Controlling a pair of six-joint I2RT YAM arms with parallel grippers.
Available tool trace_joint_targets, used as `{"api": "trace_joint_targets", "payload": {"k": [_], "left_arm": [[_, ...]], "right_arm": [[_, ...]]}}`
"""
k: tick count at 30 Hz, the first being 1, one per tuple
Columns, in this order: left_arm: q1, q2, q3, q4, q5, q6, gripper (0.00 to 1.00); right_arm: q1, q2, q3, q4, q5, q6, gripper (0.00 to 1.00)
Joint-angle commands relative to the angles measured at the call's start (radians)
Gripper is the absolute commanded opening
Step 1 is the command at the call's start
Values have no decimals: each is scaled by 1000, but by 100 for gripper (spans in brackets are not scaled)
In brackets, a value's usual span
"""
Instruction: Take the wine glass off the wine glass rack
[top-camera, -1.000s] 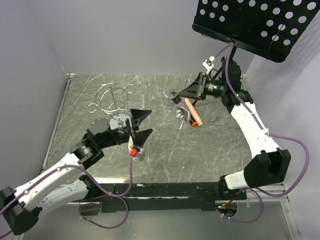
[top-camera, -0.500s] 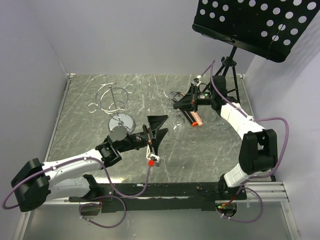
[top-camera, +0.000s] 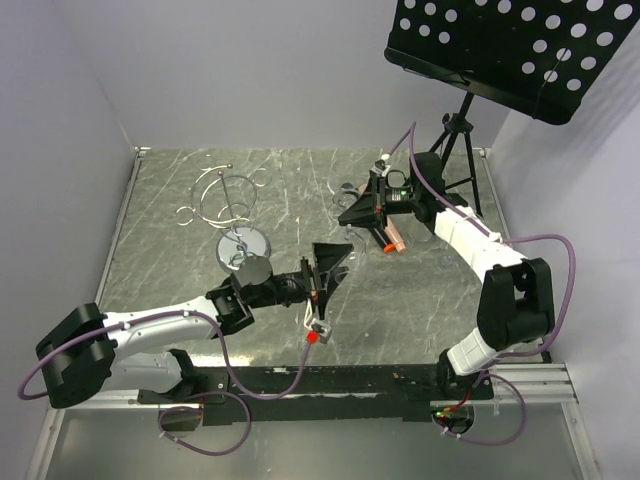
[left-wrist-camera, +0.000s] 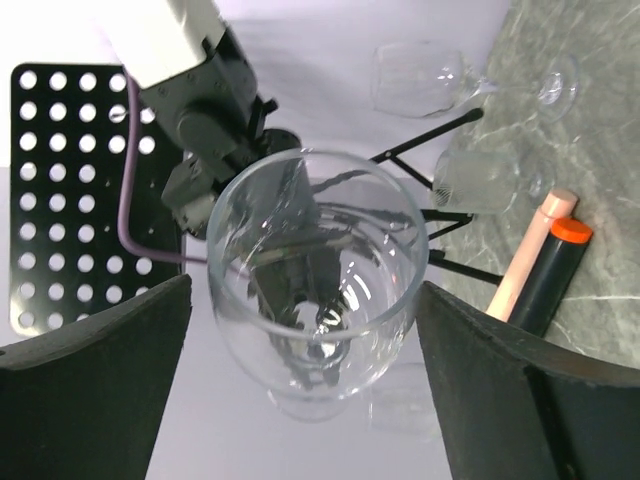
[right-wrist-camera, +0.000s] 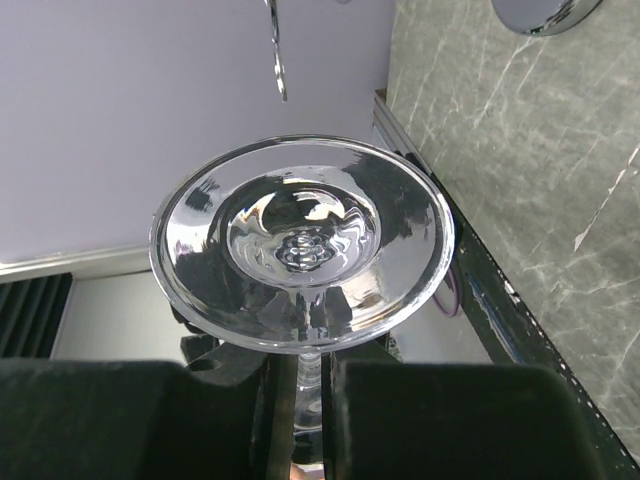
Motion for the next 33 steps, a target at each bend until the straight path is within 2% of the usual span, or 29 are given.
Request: {"api": "trace_joint_targets", "payload": {"k": [1, 3, 12, 15, 16, 17, 19, 20, 23, 24, 25, 28, 33], "left_arm": [[-28, -7, 68, -62, 3, 54, 91], [-34, -7, 76, -85, -3, 60, 88], [-40, -1, 93, -95, -14, 60, 86], [-42, 2, 104, -104, -20, 43, 72], [-42, 3, 102, -96, -22, 37, 58], [-42, 3, 104, -93, -23, 31, 50], [-42, 3, 104, -83, -23, 25, 43], [-42, 5, 104, -72, -23, 22, 43], [-43, 3, 105, -46, -28, 1, 42], [-43, 0, 108, -41, -33, -13, 41], [-43, -1, 111, -34, -40, -29, 41], [-43, -6, 131, -32, -69, -108, 40], [-45, 60, 214, -53, -170, -408, 39]], "right_arm": [[28, 1, 68, 4, -26, -12, 0], [40, 4, 77, 4, -28, -13, 0], [45, 14, 75, -21, -18, -27, 0], [45, 16, 80, -24, -15, -30, 0], [45, 19, 80, -24, -14, -33, 0], [45, 19, 78, -24, -12, -33, 0], [44, 19, 75, -27, -9, -33, 10], [44, 18, 74, -27, -5, -38, 23], [33, 16, 72, -27, 1, -43, 64], [25, 10, 75, -33, 17, -55, 89], [16, 5, 77, -43, 32, -70, 100], [-27, -18, 95, -94, 84, -147, 100], [-100, -90, 158, -292, 288, -398, 100]]}}
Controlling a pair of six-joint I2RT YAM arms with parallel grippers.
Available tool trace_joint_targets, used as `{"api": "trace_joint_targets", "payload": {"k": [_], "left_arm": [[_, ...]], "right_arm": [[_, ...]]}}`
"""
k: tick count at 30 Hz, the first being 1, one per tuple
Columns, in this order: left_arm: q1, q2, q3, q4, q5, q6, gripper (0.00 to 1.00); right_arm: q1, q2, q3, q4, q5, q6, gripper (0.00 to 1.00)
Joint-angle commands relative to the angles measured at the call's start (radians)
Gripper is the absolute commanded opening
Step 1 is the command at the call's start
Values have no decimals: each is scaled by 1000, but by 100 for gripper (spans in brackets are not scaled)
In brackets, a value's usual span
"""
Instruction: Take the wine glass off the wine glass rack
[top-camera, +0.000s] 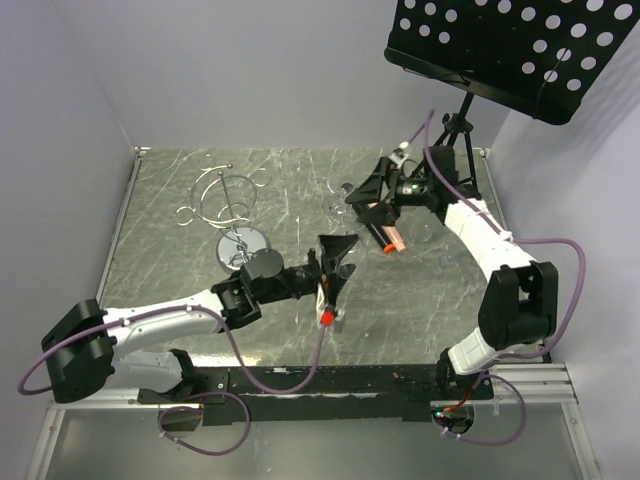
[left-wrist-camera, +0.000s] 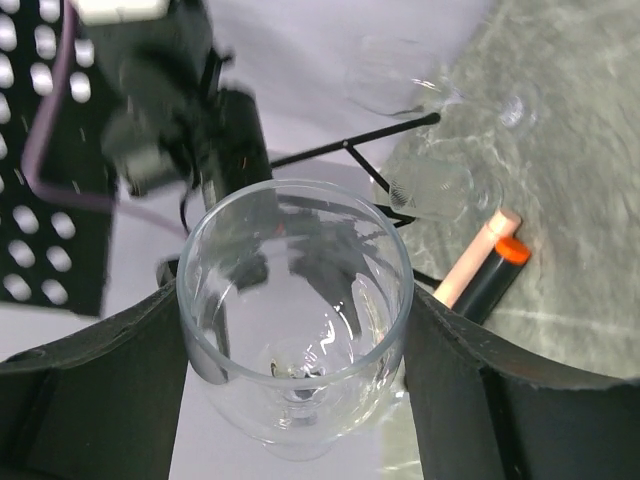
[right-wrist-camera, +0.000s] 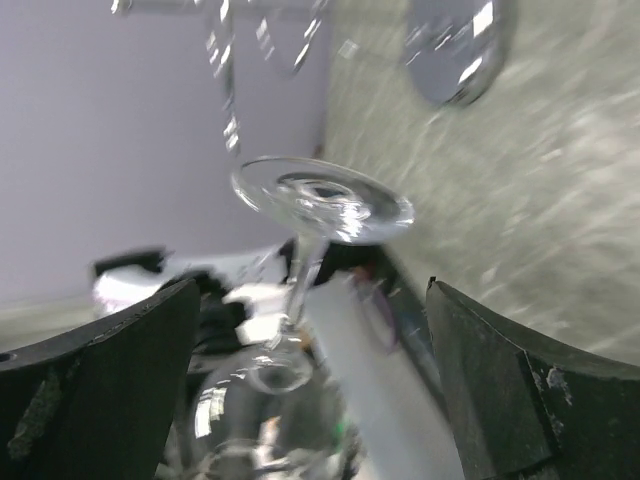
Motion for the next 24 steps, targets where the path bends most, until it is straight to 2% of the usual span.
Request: {"api": "trace_joint_targets", "payload": {"k": [1, 3, 9, 15, 20, 24], "left_arm": [[-6, 65, 134, 99, -102, -290, 39], [-6, 119, 175, 135, -156, -391, 39], [14, 250, 273, 215, -253, -678, 39], [43, 351, 382, 192, -303, -965, 38], [84, 408, 418, 224, -345, -1129, 38], [113, 451, 428, 227, -365, -1206, 38]], "right_arm": [[-67, -113, 91, -174, 199, -267, 100], [-98, -162, 93, -200, 262, -326, 100], [-173, -262, 129, -233, 280, -398, 100], [-231, -318, 142, -277, 300, -449, 100], [-251, -327, 143, -289, 291, -483, 100], [-254, -319, 157, -299, 296, -501, 100]]}}
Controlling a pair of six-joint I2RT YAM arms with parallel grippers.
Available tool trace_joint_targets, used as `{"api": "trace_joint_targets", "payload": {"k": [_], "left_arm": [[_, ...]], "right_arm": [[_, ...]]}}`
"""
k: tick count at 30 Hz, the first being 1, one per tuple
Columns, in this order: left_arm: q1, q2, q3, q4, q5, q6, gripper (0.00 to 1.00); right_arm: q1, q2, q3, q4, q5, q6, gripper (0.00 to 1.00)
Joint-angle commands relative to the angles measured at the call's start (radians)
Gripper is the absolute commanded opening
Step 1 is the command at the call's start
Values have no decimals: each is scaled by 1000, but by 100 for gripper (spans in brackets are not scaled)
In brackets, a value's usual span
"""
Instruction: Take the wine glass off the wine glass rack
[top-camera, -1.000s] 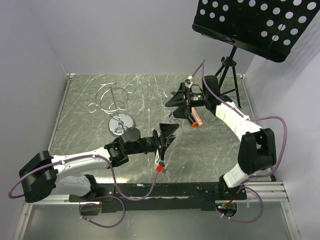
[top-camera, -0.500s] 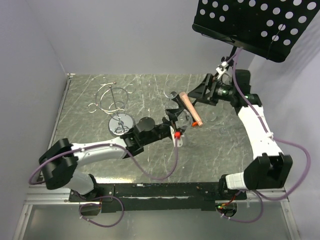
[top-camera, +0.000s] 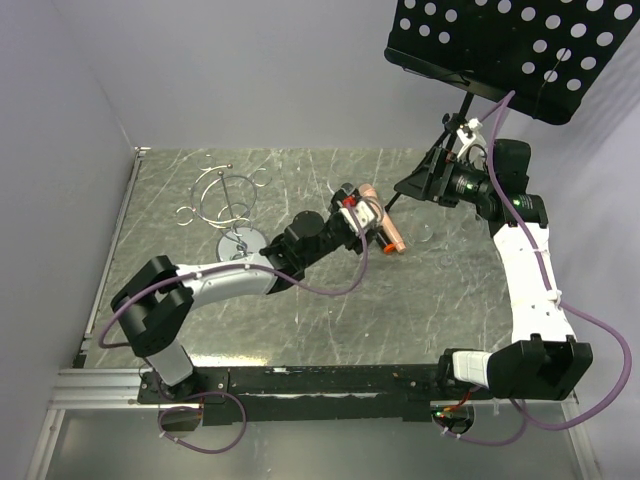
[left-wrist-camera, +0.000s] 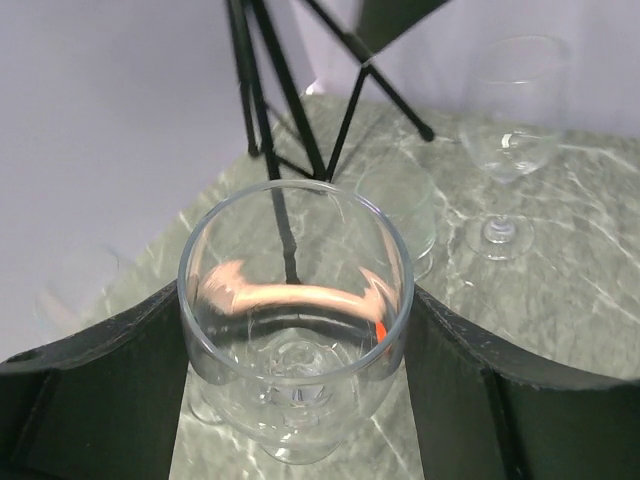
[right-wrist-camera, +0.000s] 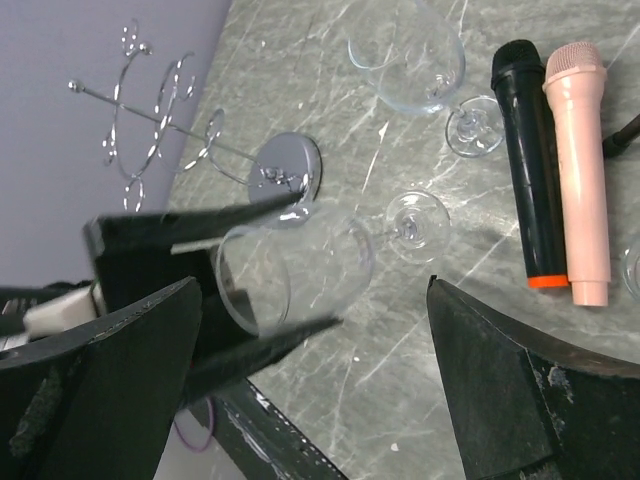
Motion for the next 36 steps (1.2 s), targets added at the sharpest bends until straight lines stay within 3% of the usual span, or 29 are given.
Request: {"api": "trace_joint_targets", "payload": {"k": [1, 5, 26, 32, 36], "left_arm": [[36, 36, 66, 96, -53, -180, 38], [68, 89, 87, 90, -70, -251, 38], [128, 251, 179, 71, -104, -306, 41], [137, 257, 190, 45, -112, -326, 54], [140, 245, 196, 19, -94, -338, 68]], "right_arm": [[-8, -5, 53, -14, 4, -50, 100], [-11, 9, 67, -9, 2, -64, 100], [-28, 44, 1, 44, -4, -13, 100], [-33, 52, -7, 52, -4, -7, 100], [-34, 55, -2, 49, 2, -21, 100]]}}
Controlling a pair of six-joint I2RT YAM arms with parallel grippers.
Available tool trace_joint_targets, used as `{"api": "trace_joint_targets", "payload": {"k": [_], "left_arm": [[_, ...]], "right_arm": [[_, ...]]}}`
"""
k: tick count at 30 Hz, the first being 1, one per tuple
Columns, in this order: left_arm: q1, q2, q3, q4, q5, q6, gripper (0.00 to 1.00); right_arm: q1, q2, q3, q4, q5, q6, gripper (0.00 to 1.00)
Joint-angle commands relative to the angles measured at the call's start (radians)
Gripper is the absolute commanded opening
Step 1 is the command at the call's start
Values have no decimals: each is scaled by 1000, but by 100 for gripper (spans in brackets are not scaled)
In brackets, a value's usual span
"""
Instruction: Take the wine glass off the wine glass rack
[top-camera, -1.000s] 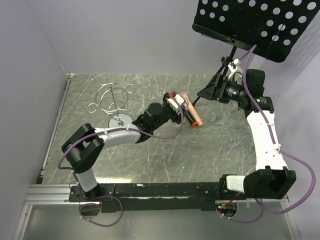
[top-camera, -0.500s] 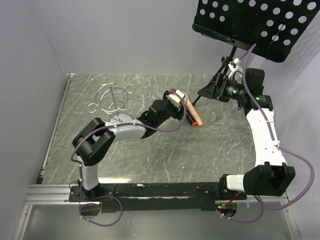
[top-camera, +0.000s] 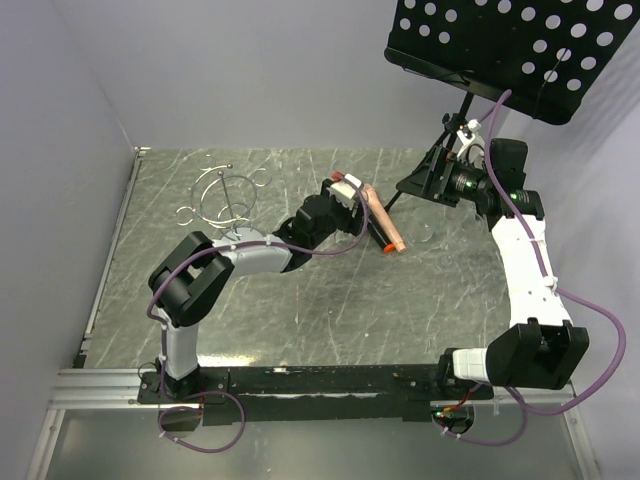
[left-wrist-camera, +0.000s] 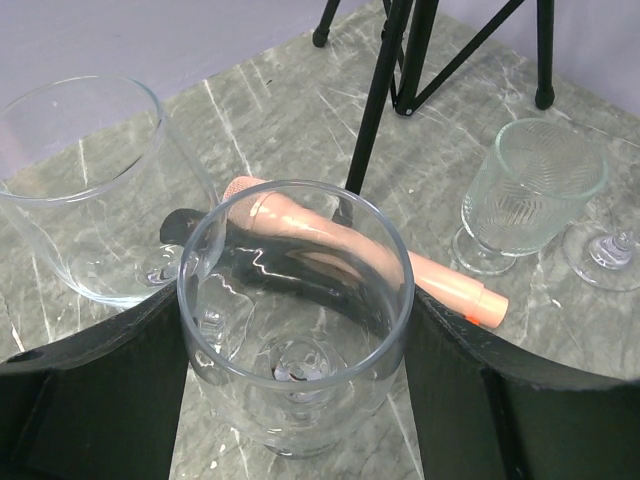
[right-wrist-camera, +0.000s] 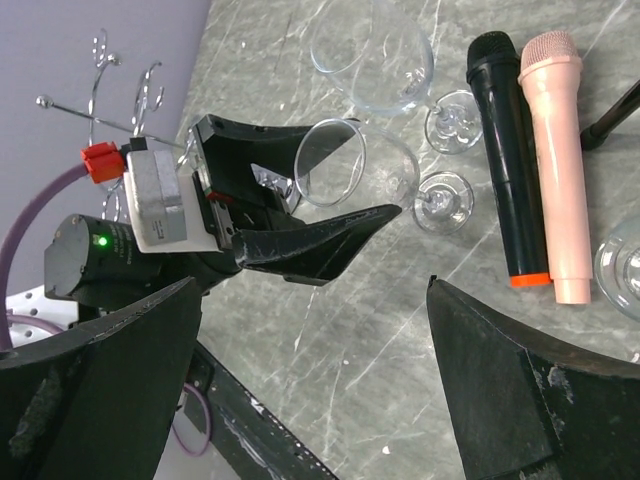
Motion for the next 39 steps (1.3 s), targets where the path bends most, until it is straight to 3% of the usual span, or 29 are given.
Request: {"api": "trace_joint_targets", "payload": {"k": [1, 10, 16, 21, 27, 34, 39], "left_arm": [[2, -28, 60, 31, 7, -36, 71], [0, -79, 77, -73, 24, -12, 100], [0, -151, 80, -126, 5, 4, 100], [2, -280, 79, -225, 16, 15, 100], [20, -461, 91, -412, 27, 74, 100], [213, -640, 125, -670, -14, 59, 100], [407, -743, 138, -716, -120, 67, 100]], "right_arm": [[-10, 1, 5, 34, 2, -13, 100], [-10, -3, 28, -21, 21, -83, 100], [-11, -31, 57, -92, 54, -175, 100], [-11, -39, 139, -299, 356, -224, 100], [-10, -74, 173, -334, 591, -249, 100], [-10, -157, 145, -311, 592, -220, 100], [-10, -172, 171, -316, 619, -226, 100]]}}
